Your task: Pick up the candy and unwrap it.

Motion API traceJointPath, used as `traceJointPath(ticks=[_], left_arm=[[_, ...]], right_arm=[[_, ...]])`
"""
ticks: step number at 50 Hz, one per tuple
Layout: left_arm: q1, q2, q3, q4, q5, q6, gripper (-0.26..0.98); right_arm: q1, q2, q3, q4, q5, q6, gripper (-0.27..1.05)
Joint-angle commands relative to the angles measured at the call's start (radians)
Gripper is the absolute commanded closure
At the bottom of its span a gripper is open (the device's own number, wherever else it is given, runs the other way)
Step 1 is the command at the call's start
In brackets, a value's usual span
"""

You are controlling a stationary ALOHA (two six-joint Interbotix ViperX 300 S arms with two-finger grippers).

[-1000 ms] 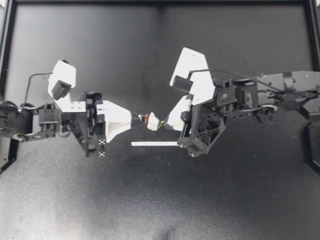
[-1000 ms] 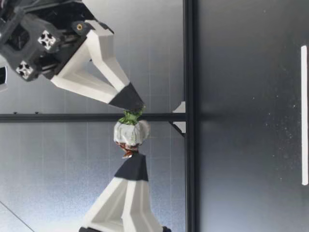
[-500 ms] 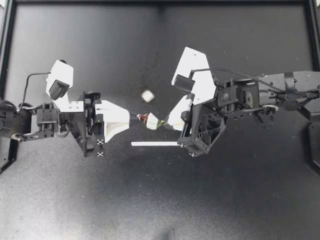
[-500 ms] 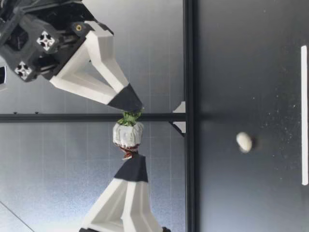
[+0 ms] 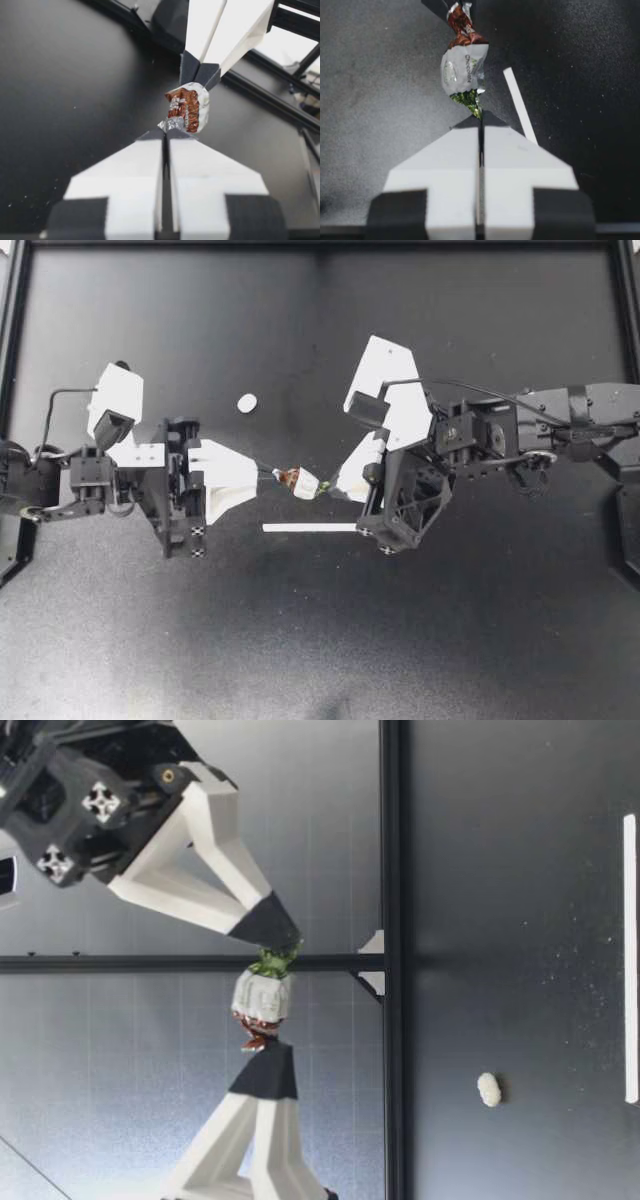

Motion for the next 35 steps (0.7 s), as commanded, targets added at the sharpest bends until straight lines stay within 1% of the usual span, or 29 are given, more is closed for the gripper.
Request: traceJointPath(ticks=[1,16,35], left_arm=[[-0.002,-0.021,-0.009,0.003,0.002,0.009,0.90],[-0.002,-0.008,-0.026,0.003,0.012,0.028,0.90],[-0.002,-0.002,-0.028,0.003,0.015,0.046,0.90]], right_arm=[[-0.003,-0.012,-0.002,0.002,-0.014,0.000,0.95],[-0.003,-0.020,0.006,0.002,-0.052,0.003,0.95],[-0.003,-0.014,0.003,0.002,-0.055,-0.002,0.95]])
